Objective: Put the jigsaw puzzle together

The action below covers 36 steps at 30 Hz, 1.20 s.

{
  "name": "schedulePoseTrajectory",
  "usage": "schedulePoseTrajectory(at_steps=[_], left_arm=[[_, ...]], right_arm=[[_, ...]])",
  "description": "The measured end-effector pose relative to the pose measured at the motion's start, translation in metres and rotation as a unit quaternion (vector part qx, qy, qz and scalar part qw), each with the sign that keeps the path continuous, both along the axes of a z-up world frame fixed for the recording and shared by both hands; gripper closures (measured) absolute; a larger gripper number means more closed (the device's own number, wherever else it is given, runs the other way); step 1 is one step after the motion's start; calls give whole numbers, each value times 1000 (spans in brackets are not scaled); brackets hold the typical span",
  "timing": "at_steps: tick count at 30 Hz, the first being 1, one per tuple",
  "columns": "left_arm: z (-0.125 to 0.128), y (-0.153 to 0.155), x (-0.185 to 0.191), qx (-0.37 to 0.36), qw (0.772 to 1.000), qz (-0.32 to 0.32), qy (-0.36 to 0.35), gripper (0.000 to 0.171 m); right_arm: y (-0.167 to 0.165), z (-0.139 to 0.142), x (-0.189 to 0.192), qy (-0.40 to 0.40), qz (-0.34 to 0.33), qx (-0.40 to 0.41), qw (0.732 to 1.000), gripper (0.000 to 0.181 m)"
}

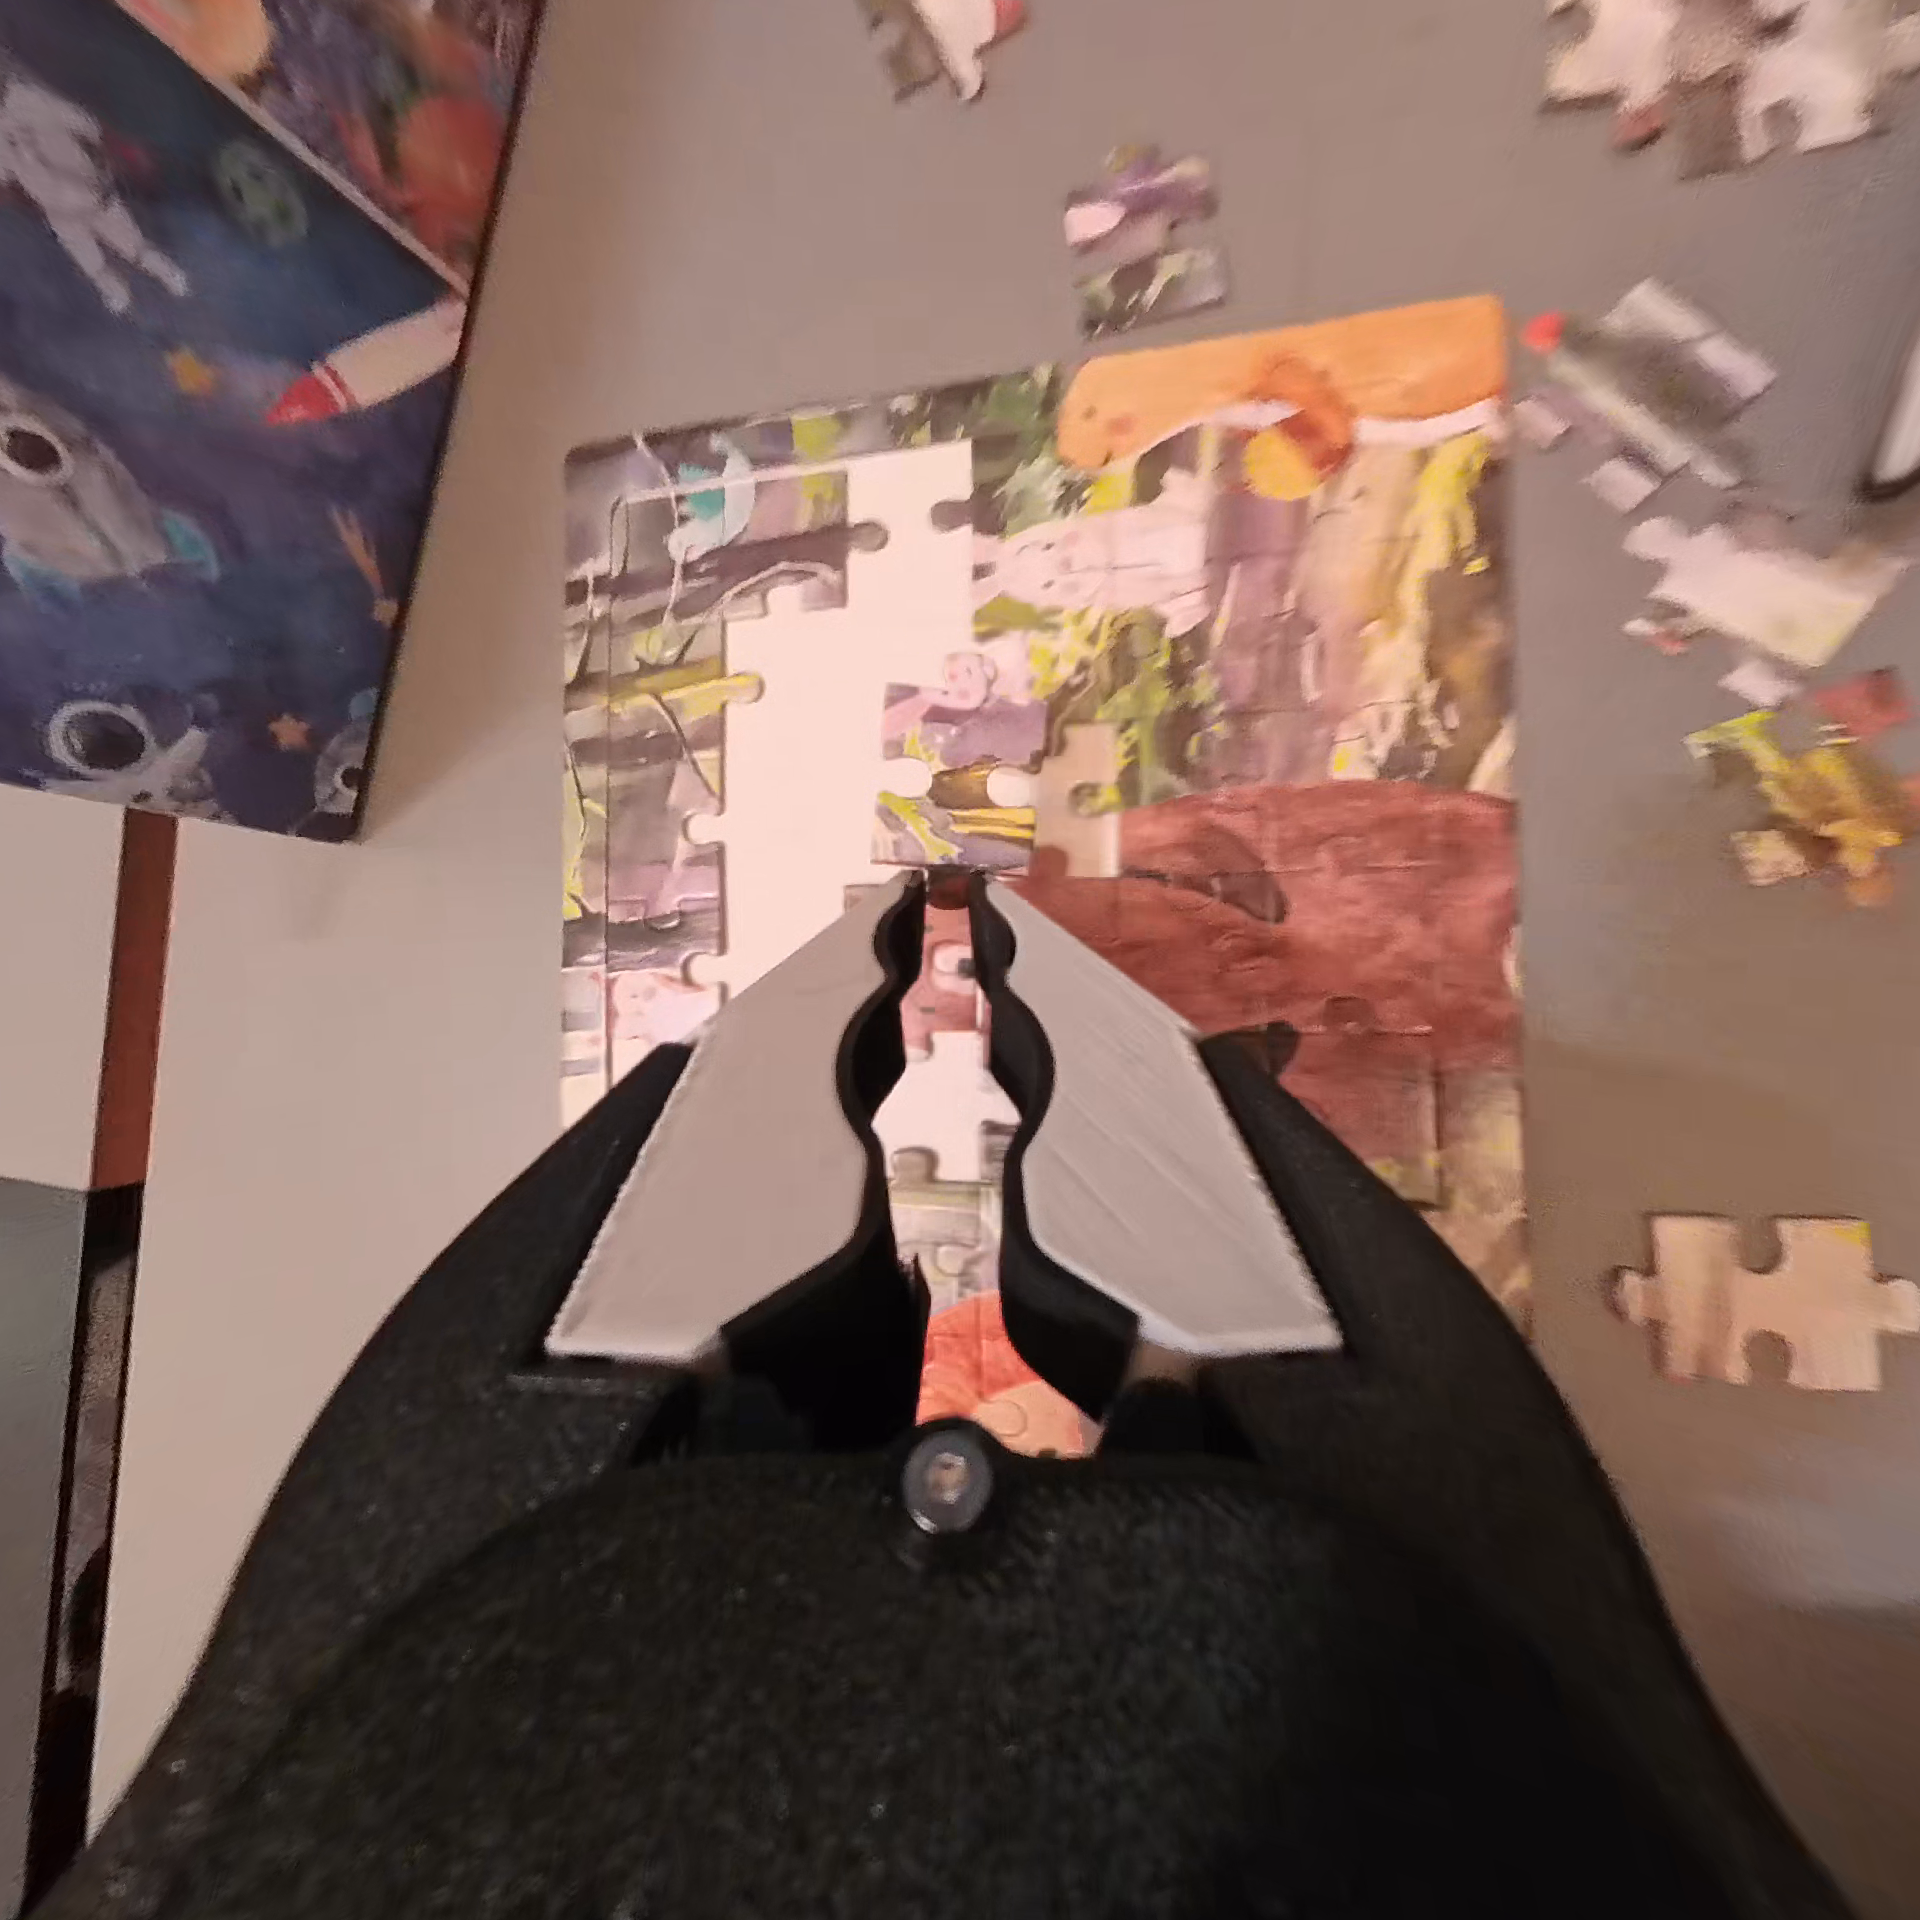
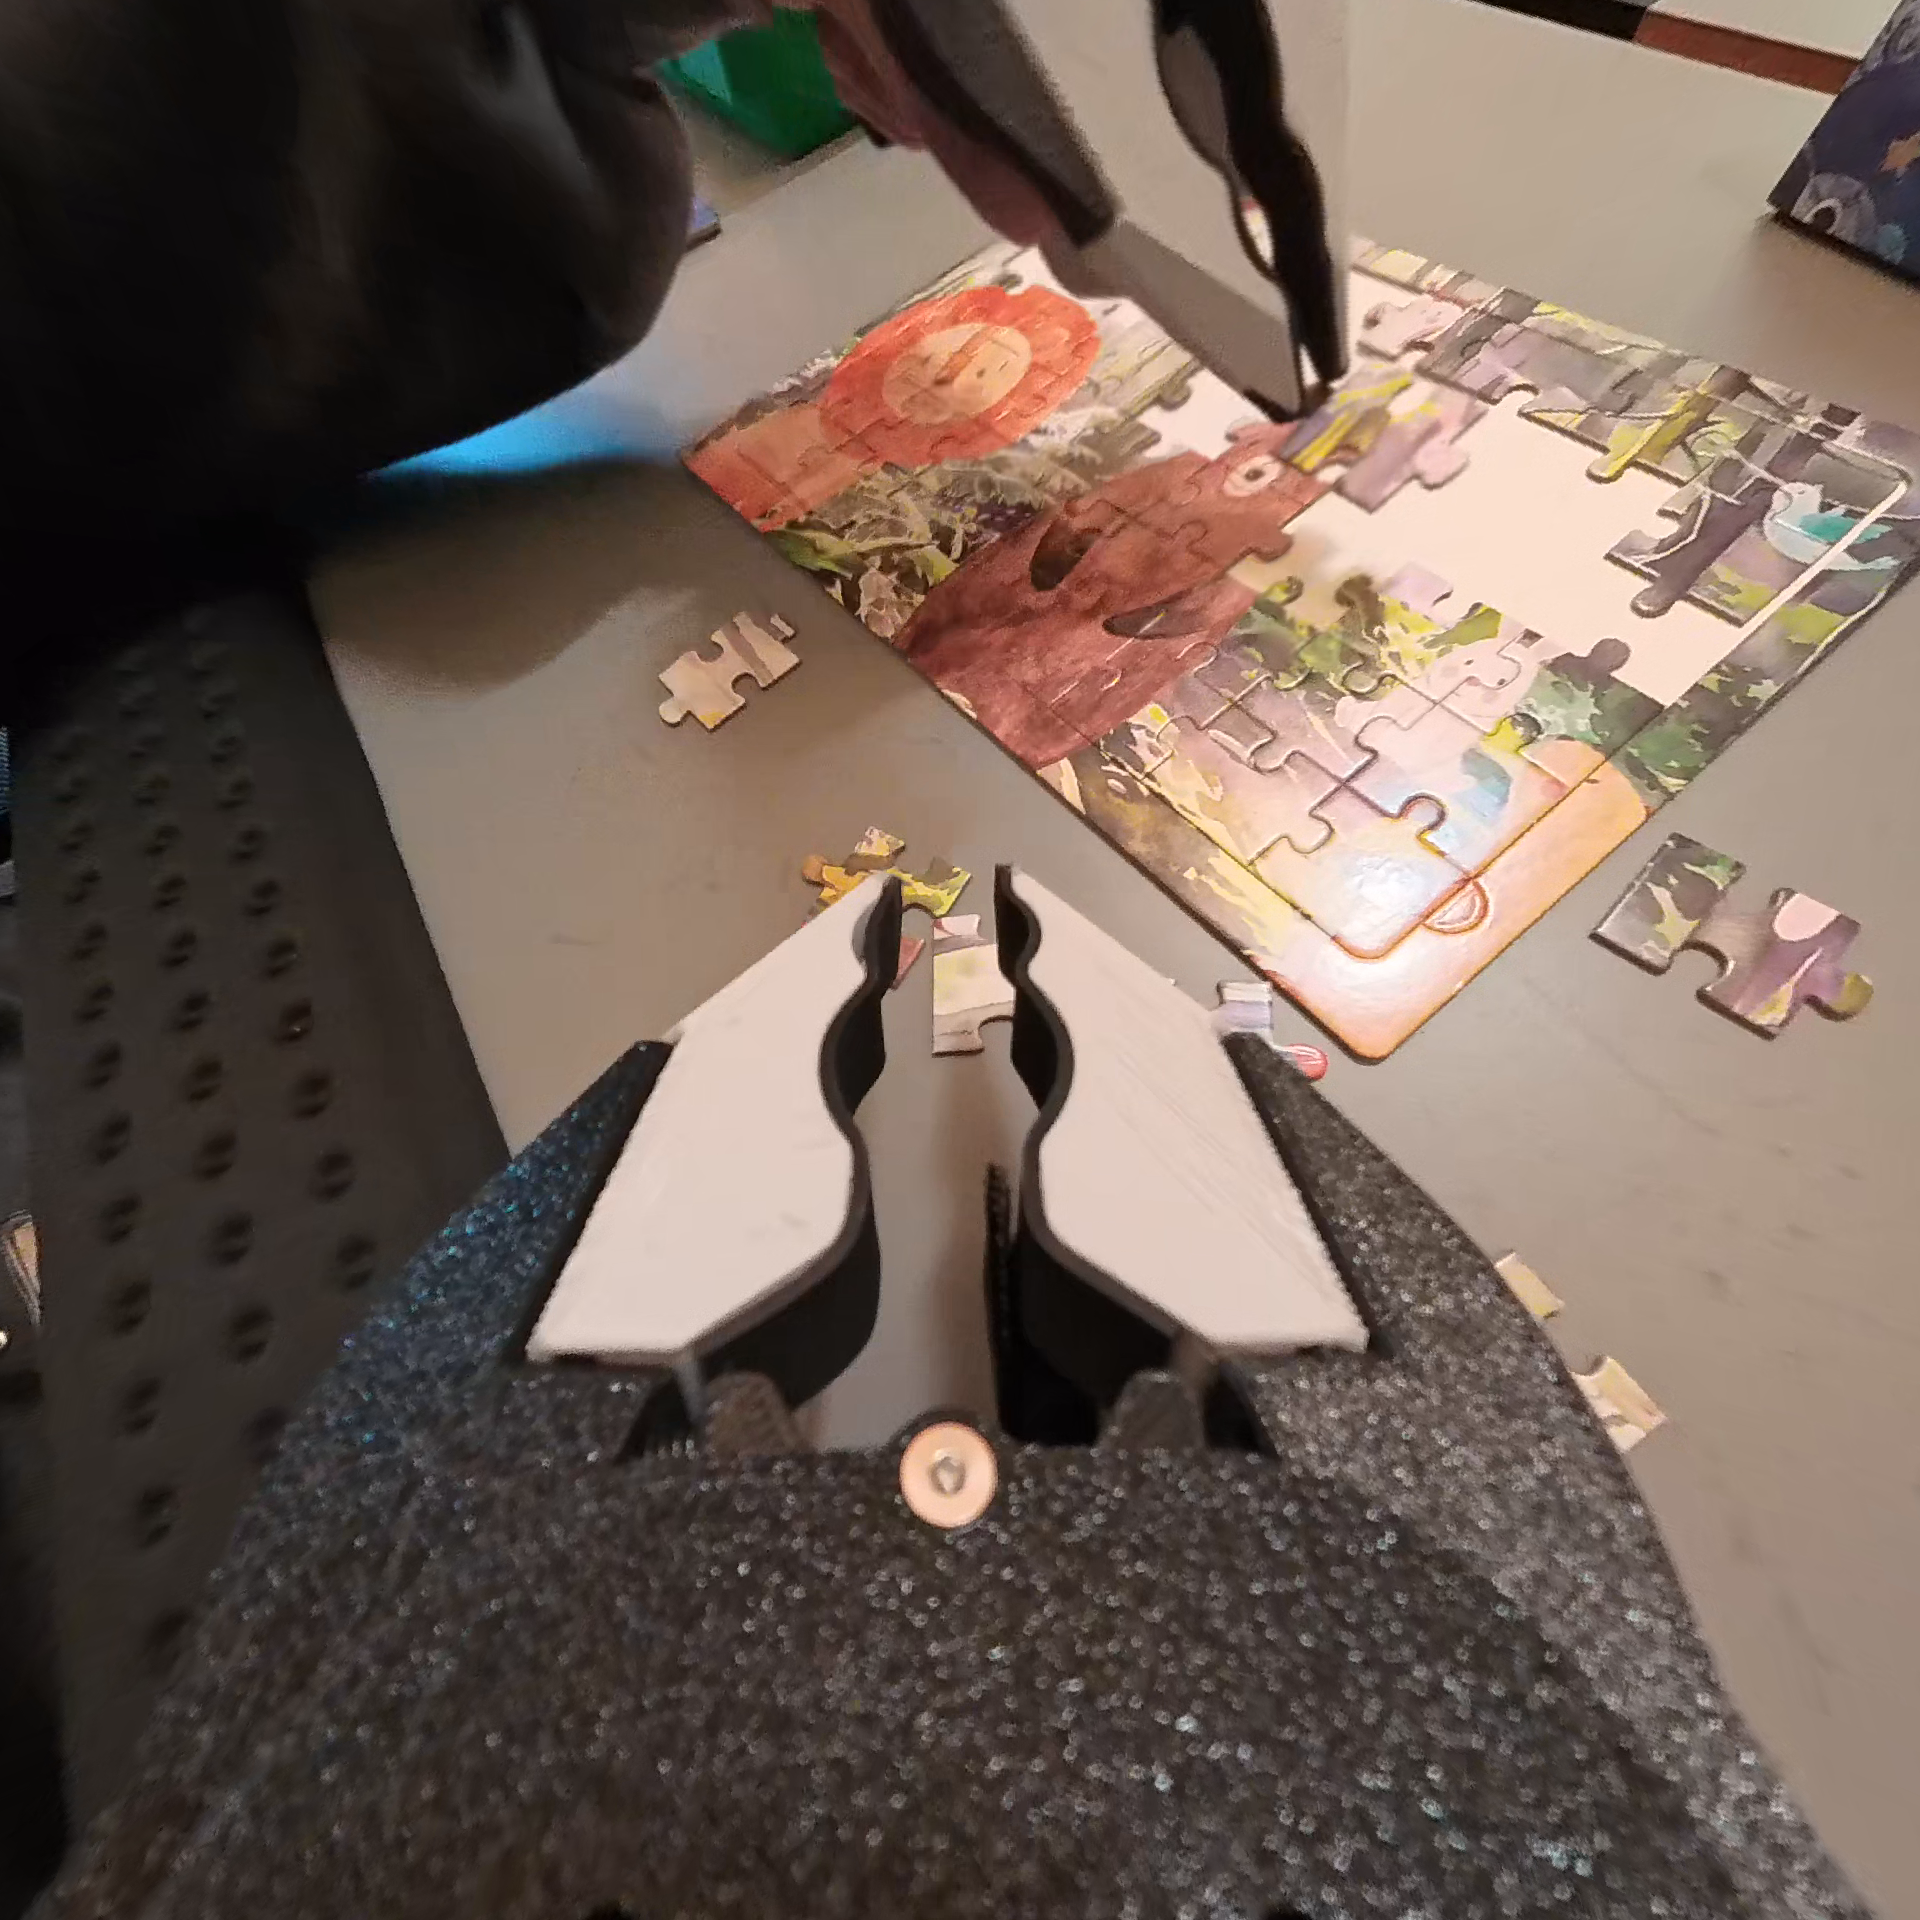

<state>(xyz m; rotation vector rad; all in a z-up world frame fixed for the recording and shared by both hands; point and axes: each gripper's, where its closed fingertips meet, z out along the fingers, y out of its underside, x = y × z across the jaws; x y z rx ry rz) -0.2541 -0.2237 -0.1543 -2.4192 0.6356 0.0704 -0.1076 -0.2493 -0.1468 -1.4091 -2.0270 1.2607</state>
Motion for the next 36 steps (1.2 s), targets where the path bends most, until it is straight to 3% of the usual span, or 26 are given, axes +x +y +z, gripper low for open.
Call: schedulePoseTrajectory(at_steps=[5,10,18,26,28,36], left_arm=[[-22,5,-15,-39,999,6,-6,164],[-27,6,-15,-54,998,19,-26,163],[-26,7,-19,-48,996,50,-49,160],[-6,9,-19,-32,995,50,-85,162],[-4,15,-24,-21,993,66,-95,171],[-21,16,-20,-61,993,56,-78,171]], right_arm=[[-2,-2,1,-5,6,3,1000,163],[-4,-5,1,-10,12,7,1000,163],[-6,-8,2,-16,18,11,1000,163],[-7,-10,2,-21,21,14,999,163],[-8,-11,2,-22,22,13,999,163],[-8,-12,2,-25,24,16,999,164]])
